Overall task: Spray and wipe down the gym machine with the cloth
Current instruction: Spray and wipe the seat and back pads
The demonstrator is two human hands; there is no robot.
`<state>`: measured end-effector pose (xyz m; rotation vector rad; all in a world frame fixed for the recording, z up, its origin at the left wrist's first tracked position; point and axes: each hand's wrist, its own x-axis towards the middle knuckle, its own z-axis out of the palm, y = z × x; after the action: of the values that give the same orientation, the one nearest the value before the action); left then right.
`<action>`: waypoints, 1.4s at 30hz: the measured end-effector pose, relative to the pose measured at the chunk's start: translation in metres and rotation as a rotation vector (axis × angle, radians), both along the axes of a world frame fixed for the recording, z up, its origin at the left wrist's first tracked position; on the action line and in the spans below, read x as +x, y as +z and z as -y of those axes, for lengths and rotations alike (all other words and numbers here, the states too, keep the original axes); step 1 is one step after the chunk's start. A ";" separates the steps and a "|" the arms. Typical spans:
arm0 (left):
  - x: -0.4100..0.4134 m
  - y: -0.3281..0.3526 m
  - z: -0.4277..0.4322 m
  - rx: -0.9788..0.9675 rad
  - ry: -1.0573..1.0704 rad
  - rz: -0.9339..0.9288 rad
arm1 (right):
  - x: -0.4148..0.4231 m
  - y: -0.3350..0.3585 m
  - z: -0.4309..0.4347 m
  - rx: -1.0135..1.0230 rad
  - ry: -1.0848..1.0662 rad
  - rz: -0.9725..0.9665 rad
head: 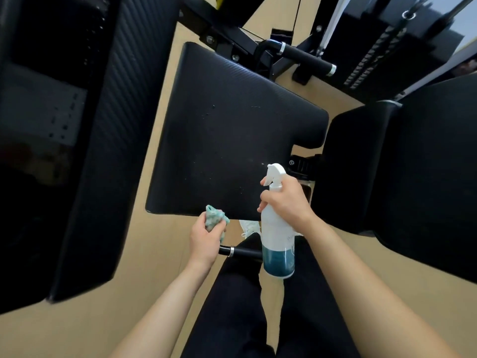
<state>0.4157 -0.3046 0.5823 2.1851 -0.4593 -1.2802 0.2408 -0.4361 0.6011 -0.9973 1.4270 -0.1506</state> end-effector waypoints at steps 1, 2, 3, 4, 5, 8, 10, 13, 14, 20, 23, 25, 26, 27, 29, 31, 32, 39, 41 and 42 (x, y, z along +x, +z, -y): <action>-0.001 0.000 0.000 0.003 0.012 0.002 | 0.002 -0.003 0.005 0.006 0.018 0.004; -0.004 -0.001 0.000 0.008 0.031 0.007 | 0.004 -0.006 0.010 0.009 0.035 0.006; -0.007 -0.001 -0.001 0.011 0.053 0.016 | 0.005 -0.009 0.015 0.009 0.048 0.005; -0.011 -0.001 -0.002 0.021 0.069 0.023 | 0.004 -0.012 0.019 0.005 0.053 -0.001; -0.016 -0.002 -0.003 0.035 0.087 0.023 | 0.002 -0.014 0.023 0.001 0.053 -0.011; -0.035 -0.003 -0.008 0.067 0.132 0.003 | -0.013 -0.023 0.032 0.013 -0.001 0.000; -0.048 -0.004 -0.009 0.084 0.151 -0.002 | -0.026 -0.030 0.039 0.052 -0.094 0.012; -0.064 -0.002 -0.009 0.082 0.182 -0.018 | -0.042 -0.044 0.054 0.095 -0.339 -0.023; -0.070 -0.001 -0.007 0.080 0.186 -0.021 | -0.047 -0.048 0.060 0.113 -0.422 -0.027; -0.087 0.001 0.002 0.074 0.191 -0.022 | -0.056 -0.056 0.081 0.196 -0.509 0.031; -0.082 0.004 0.005 0.067 0.211 -0.026 | -0.043 -0.051 0.086 0.218 -0.371 0.121; -0.076 0.005 0.004 0.064 0.232 -0.017 | -0.029 -0.048 0.088 0.212 -0.230 0.149; -0.073 0.006 0.003 0.063 0.244 -0.008 | -0.020 -0.046 0.090 0.190 -0.144 0.141; -0.071 0.007 0.002 0.058 0.255 0.002 | -0.011 -0.044 0.091 0.162 -0.067 0.135; -0.066 0.010 -0.001 0.049 0.277 0.016 | 0.006 -0.040 0.094 0.112 0.033 0.151; -0.063 0.012 -0.005 0.042 0.294 0.018 | 0.022 -0.036 0.094 0.090 0.095 0.184; -0.062 0.013 -0.007 0.039 0.295 0.021 | 0.028 -0.034 0.093 0.081 0.143 0.189; -0.063 0.022 -0.020 0.045 0.316 0.039 | 0.040 -0.032 0.055 0.140 0.511 0.104; -0.062 0.023 -0.024 0.066 0.308 0.041 | 0.033 -0.036 0.041 0.169 0.527 0.098; -0.062 0.024 -0.026 0.077 0.305 0.038 | 0.028 -0.039 0.034 0.189 0.516 0.101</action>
<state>0.3538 -0.2786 0.6060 2.2414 -0.0853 -1.1069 0.2689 -0.4706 0.5624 -1.1489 1.0318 0.3035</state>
